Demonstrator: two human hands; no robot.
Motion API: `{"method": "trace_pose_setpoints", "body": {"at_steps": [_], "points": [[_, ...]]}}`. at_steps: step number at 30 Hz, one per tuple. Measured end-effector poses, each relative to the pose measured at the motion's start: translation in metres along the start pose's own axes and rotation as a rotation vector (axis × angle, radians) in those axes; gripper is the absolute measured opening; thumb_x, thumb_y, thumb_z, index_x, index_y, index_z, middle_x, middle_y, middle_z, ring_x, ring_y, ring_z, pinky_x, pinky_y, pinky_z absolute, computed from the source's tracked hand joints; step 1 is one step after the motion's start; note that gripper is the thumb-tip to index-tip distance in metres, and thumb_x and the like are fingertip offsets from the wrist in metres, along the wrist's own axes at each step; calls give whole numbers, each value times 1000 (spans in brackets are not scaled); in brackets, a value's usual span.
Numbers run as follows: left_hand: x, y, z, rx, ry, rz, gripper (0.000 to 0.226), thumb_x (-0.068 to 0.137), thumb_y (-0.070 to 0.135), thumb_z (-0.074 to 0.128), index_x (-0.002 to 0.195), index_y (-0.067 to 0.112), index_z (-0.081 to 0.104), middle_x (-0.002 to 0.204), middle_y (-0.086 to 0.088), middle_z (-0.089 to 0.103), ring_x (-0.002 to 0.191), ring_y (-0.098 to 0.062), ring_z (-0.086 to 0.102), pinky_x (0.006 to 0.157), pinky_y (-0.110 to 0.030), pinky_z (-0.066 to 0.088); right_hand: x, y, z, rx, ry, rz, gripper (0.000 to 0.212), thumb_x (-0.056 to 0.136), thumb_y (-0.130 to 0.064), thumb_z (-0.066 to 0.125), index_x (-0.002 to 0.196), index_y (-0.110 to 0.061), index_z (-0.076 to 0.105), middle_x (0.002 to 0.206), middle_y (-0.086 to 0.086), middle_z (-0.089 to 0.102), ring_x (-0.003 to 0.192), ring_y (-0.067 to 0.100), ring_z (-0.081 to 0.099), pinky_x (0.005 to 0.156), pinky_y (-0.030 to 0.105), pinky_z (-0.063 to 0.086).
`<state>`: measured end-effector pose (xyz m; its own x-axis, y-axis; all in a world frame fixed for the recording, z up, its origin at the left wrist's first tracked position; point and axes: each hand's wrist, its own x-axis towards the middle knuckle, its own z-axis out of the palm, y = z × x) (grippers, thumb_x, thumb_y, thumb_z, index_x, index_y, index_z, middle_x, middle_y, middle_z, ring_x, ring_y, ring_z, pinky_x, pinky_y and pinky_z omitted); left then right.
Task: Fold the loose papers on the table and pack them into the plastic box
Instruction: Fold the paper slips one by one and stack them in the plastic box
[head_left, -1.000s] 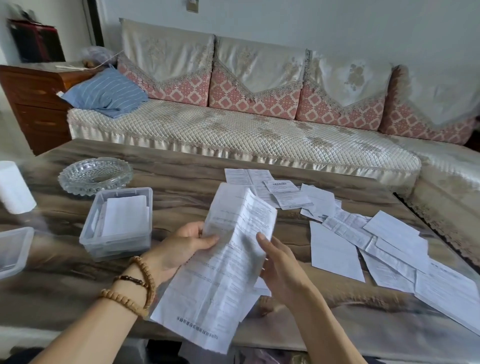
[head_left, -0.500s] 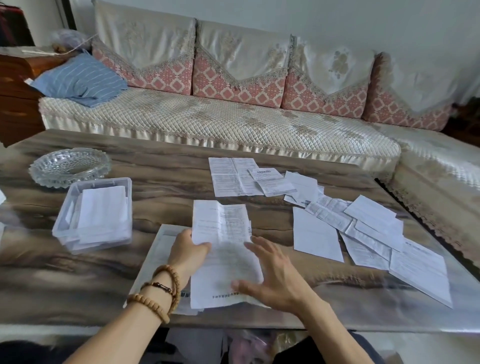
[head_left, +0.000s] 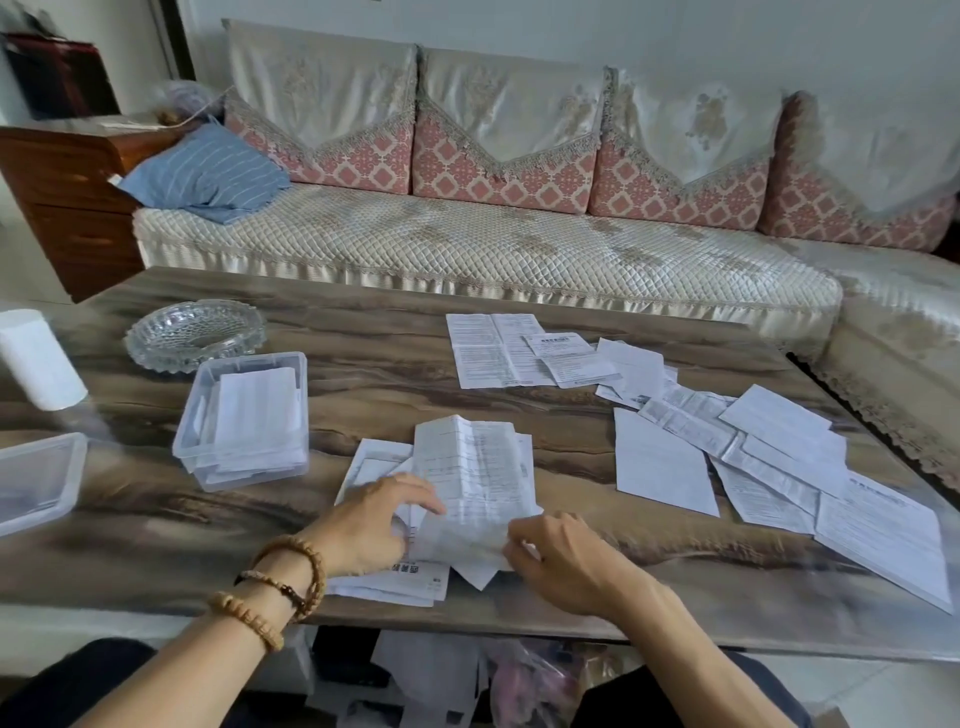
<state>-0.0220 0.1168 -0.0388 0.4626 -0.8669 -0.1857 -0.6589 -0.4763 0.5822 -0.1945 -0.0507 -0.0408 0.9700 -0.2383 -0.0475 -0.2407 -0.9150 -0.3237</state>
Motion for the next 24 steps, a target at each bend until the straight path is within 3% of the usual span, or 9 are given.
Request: {"method": "trace_pose_setpoints", "body": {"at_steps": [2,3,4,8,10,14,16,22,24], "points": [[-5,0,0,-144,-157,-2,30,82,11,71,106,28,66,99,25,59,93,12,54,76,-1,39,3,-4,-11,126,-72,35,32,96,-25,44,67,-13,41,66,0,47,61,21,44,60,32,30],[-6,3,1,-161,-141,-16,12,83,22,74,90,27,66,82,23,59,76,9,55,67,-6,40,5,-6,-16,203,-95,49,34,96,-25,45,64,-14,39,63,-3,44,58,16,39,59,33,30],[-4,2,4,-159,-97,-35,17,86,33,72,76,24,61,69,17,56,63,1,53,60,-13,37,6,-9,-20,275,-110,76,35,96,-27,48,64,-16,39,63,-5,42,57,12,37,58,32,31],[12,7,12,-168,122,-143,37,98,40,51,70,16,47,62,3,46,53,-12,42,52,-24,31,2,-8,-24,726,-50,236,6,93,-28,64,89,-23,64,79,-17,64,75,1,60,70,14,50],[21,13,15,-181,192,-181,32,101,37,45,73,20,47,65,5,49,57,-10,45,53,-25,32,6,6,-13,891,42,316,9,87,-22,70,95,-18,72,91,-9,75,88,12,70,86,31,57],[46,17,25,-98,283,-301,35,102,36,39,70,22,38,77,-13,57,64,-18,45,61,-29,35,33,21,9,618,195,605,26,89,-26,55,69,-11,63,73,-2,67,67,18,62,61,32,50],[56,18,28,-37,333,-373,34,98,36,40,68,20,39,67,-3,49,61,-16,46,55,-27,33,47,25,16,447,214,672,30,90,-26,48,64,-12,49,71,3,58,65,21,53,55,29,38],[78,27,25,145,351,-352,21,92,29,44,94,13,58,84,-2,64,82,-24,62,61,-29,43,72,34,20,263,194,637,24,98,-26,36,83,-10,46,99,17,64,93,35,60,69,30,40],[88,25,24,132,361,-325,34,100,32,39,122,14,58,108,-7,67,101,-27,62,77,-33,48,73,42,20,274,211,641,26,98,-27,36,81,-10,45,97,16,62,92,35,58,69,31,38]]}}
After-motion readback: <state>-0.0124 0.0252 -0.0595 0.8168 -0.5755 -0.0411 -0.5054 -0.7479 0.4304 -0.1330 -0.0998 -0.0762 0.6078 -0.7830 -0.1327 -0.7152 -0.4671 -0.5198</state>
